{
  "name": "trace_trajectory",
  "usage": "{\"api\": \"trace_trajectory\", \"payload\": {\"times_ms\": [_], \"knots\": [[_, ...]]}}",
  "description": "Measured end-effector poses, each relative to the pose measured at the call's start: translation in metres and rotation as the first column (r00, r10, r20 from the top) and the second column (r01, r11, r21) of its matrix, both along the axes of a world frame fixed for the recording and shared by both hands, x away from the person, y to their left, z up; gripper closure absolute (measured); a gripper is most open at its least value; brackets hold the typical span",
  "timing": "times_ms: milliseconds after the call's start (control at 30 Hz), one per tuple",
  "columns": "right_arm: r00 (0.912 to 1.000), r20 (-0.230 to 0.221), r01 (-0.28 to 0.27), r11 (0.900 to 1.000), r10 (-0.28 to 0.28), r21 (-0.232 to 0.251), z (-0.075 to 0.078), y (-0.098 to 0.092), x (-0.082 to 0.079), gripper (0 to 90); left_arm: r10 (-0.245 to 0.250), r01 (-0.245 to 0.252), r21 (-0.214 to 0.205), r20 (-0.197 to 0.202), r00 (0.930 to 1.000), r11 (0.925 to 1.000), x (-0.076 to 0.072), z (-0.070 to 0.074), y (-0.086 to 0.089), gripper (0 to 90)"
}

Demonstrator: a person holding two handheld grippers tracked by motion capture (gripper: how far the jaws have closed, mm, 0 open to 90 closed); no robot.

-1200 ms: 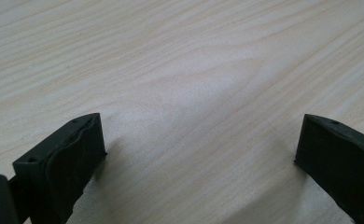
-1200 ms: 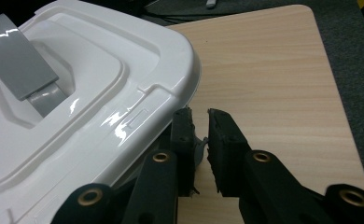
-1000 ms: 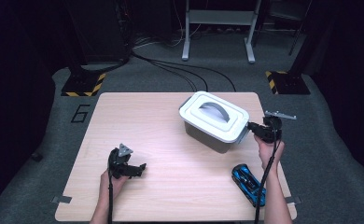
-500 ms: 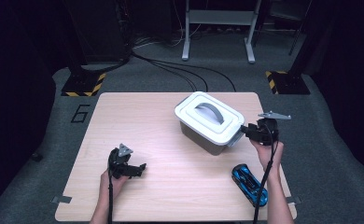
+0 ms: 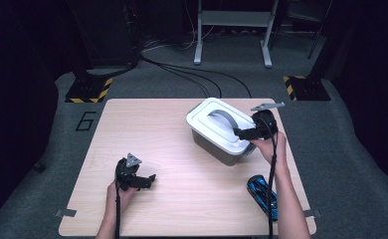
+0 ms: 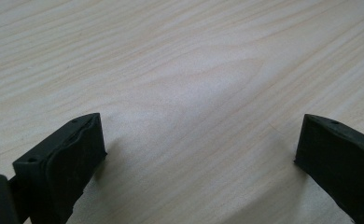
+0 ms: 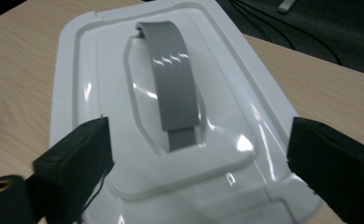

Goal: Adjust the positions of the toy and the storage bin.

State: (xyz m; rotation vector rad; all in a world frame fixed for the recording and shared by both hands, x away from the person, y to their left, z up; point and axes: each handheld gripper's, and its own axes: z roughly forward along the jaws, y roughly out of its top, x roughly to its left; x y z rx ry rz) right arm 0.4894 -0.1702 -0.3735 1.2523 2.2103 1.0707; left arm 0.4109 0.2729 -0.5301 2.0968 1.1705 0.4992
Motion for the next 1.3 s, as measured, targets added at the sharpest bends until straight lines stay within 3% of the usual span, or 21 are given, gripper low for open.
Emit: {"api": "trace_trajectory", "payload": {"times_ms": [67, 133, 200, 267, 433, 600, 1300], "knots": [[0.9997, 0.002, -0.025, 0.9996, 0.025, -0.013, 0.003, 0.011, 0.007, 16.7, 0.000, 0.000, -0.001, 0.001, 1.0000, 1.0000, 0.000, 0.000, 0.000, 1.3], [0.9983, 0.014, -0.055, 0.9972, 0.056, -0.050, 0.006, 0.024, 0.015, 35.7, 0.000, 0.000, -0.001, 0.000, 1.0000, 1.0000, 0.000, 0.000, 0.000, 1.3], [0.9981, 0.013, -0.059, 0.9955, 0.060, -0.074, 0.007, 0.034, 0.021, 44.8, -0.001, 0.001, 0.001, 0.002, 1.0000, 1.0000, 0.000, 0.000, 0.000, 1.3], [0.9951, 0.002, -0.098, 0.9913, 0.099, -0.088, 0.008, 0.043, 0.029, 48.1, -0.001, 0.001, 0.000, 0.000, 1.0000, 1.0000, 0.000, 0.000, 0.000, 1.3], [0.9961, 0.005, -0.087, 0.9874, 0.088, -0.133, 0.009, 0.054, 0.042, 59.9, 0.004, -0.004, -0.003, 0.010, 0.9999, 1.0000, 0.000, -0.001, 0.000, 1.3], [0.9974, 0.002, -0.070, 0.9795, 0.072, -0.189, 0.003, 0.059, 0.047, 64.7, -0.001, 0.001, 0.000, 0.012, 0.9999, 1.0000, 0.000, -0.001, 0.000, 1.3], [0.9987, -0.051, 0.004, 0.9892, -0.012, -0.147, 0.004, 0.097, 0.037, 67.4, -0.006, 0.006, 0.003, 0.005, 1.0000, 1.0000, 0.000, 0.000, 0.000, 1.3]]}}
